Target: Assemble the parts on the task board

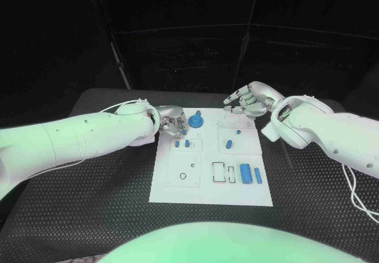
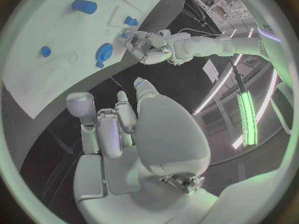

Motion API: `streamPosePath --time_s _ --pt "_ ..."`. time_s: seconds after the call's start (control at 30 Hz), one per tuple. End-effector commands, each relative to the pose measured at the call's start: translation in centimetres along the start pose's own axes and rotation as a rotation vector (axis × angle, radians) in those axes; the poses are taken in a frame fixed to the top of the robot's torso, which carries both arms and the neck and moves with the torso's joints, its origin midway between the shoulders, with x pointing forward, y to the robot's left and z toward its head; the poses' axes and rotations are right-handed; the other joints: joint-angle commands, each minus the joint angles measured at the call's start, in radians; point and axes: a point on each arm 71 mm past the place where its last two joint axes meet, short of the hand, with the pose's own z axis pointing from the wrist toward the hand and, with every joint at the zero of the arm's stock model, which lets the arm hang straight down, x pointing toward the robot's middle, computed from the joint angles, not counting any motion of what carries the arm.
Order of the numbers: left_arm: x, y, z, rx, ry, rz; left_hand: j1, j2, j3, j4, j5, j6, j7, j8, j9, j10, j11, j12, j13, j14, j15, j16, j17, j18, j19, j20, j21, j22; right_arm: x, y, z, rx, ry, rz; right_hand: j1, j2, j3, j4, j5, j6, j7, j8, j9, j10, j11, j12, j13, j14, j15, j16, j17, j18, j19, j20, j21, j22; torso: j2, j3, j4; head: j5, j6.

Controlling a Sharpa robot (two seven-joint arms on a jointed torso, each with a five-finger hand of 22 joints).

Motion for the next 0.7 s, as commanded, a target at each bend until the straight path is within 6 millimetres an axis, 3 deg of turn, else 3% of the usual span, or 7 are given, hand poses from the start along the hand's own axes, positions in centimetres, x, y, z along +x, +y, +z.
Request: streamPosePath --time_s 0.03,0.1,0.3,0.4,0.57,0.63,0.7 --pt "-0.1 0.3 -0.1 -0.014 0.001 -0.009 0.000 -0.017 0.004 0.002 -0.004 -0.039 0.007 -0.024 -0.003 -0.011 0.006 -0.010 -0.001 0.001 0.010 0.003 -0.003 -0.008 -0.005 0.008 -0.005 -0.006 -0.2 0.0 0.0 0.003 -0.005 -0.005 -0.002 0.007 0.004 0.004 0.005 0.002 -0.003 0.007 0.000 -0.007 -0.002 -0.006 -0.004 0.050 -0.008 -0.008 0.021 0.016 -0.009 0.001 -0.009 -0.004 0.000 -0.0004 -0.0003 0.000 0.000" --pt "-0.2 0.6 -0.1 -0.024 -0.007 -0.022 -0.004 -0.026 0.000 0.003 -0.004 -0.077 0.015 -0.044 -0.003 -0.033 0.014 -0.024 -0.003 -0.003 0.015 0.000 -0.009 -0.005 -0.015 0.012 -0.025 -0.021 -0.3 -0.2 0.0 0.013 -0.009 -0.013 -0.001 0.003 0.003 0.004 0.005 -0.002 -0.003 0.005 -0.001 -0.058 -0.001 -0.066 -0.073 0.046 -0.008 -0.018 0.004 0.020 -0.021 0.000 -0.021 -0.026 -0.001 -0.0005 0.0003 0.000 0.000" --pt "-0.7 1.9 -0.6 -0.054 -0.034 -0.054 -0.001 -0.031 -0.009 0.001 -0.005 -0.093 0.021 -0.049 0.001 -0.077 0.023 -0.044 -0.003 -0.016 0.023 -0.021 -0.054 0.009 -0.043 0.020 -0.092 -0.075 -0.8 -0.6 -0.2 0.039 -0.044 -0.041 0.016 0.001 0.021 0.010 0.006 -0.013 -0.004 0.004 -0.001 -0.275 -0.005 -0.414 -0.444 0.023 -0.013 -0.090 -0.090 0.041 -0.083 -0.004 -0.102 -0.157 -0.001 -0.0002 0.0001 -0.002 0.000" --pt "-1.0 2.4 -0.8 -0.068 -0.047 -0.070 -0.001 -0.029 -0.012 0.003 -0.005 -0.088 0.019 -0.046 0.002 -0.080 0.022 -0.043 -0.003 -0.020 0.023 -0.027 -0.065 0.012 -0.048 0.020 -0.106 -0.086 -1.0 -0.8 -0.3 0.045 -0.060 -0.057 0.037 -0.004 0.040 0.007 -0.003 -0.012 -0.003 0.006 0.000 -0.291 -0.005 -0.500 -0.516 0.018 -0.013 -0.114 -0.117 0.046 -0.094 -0.006 -0.127 -0.192 -0.001 0.0000 0.0004 -0.002 0.000" --pt "-2.1 3.5 -1.4 -0.080 -0.092 -0.136 -0.001 -0.029 -0.018 0.003 -0.005 -0.072 0.013 -0.035 0.005 -0.073 0.017 -0.033 0.001 -0.026 0.019 -0.038 -0.086 0.017 -0.056 0.019 -0.128 -0.104 -1.2 -1.1 -0.5 0.061 -0.050 -0.136 0.078 -0.019 0.079 -0.006 -0.061 0.011 -0.006 0.015 0.000 -0.307 -0.003 -0.643 -0.632 0.010 -0.015 -0.160 -0.170 0.049 -0.100 -0.006 -0.155 -0.227 -0.001 -0.0002 0.0004 -0.005 0.000" --pt "-2.7 3.9 -1.8 -0.075 -0.121 -0.190 -0.002 -0.023 -0.016 0.006 -0.004 -0.044 0.008 -0.018 0.009 -0.044 0.012 -0.015 0.005 -0.026 0.015 -0.039 -0.089 0.018 -0.057 0.017 -0.137 -0.110 -1.1 -1.2 -0.6 0.067 -0.022 -0.213 0.096 -0.025 0.104 -0.012 -0.086 0.034 -0.003 0.016 0.000 -0.303 -0.004 -0.731 -0.708 0.020 -0.015 -0.154 -0.157 0.044 -0.076 -0.007 -0.142 -0.200 -0.001 -0.0005 -0.0005 -0.010 0.000" --pt "-3.1 4.1 -2.4 -0.070 -0.147 -0.269 -0.003 -0.017 -0.014 0.008 -0.005 -0.015 0.005 -0.002 0.013 0.000 0.004 0.010 0.012 -0.027 0.009 -0.042 -0.094 0.021 -0.062 0.013 -0.151 -0.121 -1.0 -1.2 -0.7 0.068 0.000 -0.320 0.112 -0.023 0.126 -0.017 -0.116 0.051 -0.013 0.017 0.001 -0.326 -0.005 -0.790 -0.752 0.032 -0.016 -0.135 -0.134 0.034 -0.040 -0.008 -0.107 -0.139 -0.001 -0.0008 -0.0027 -0.015 0.000"
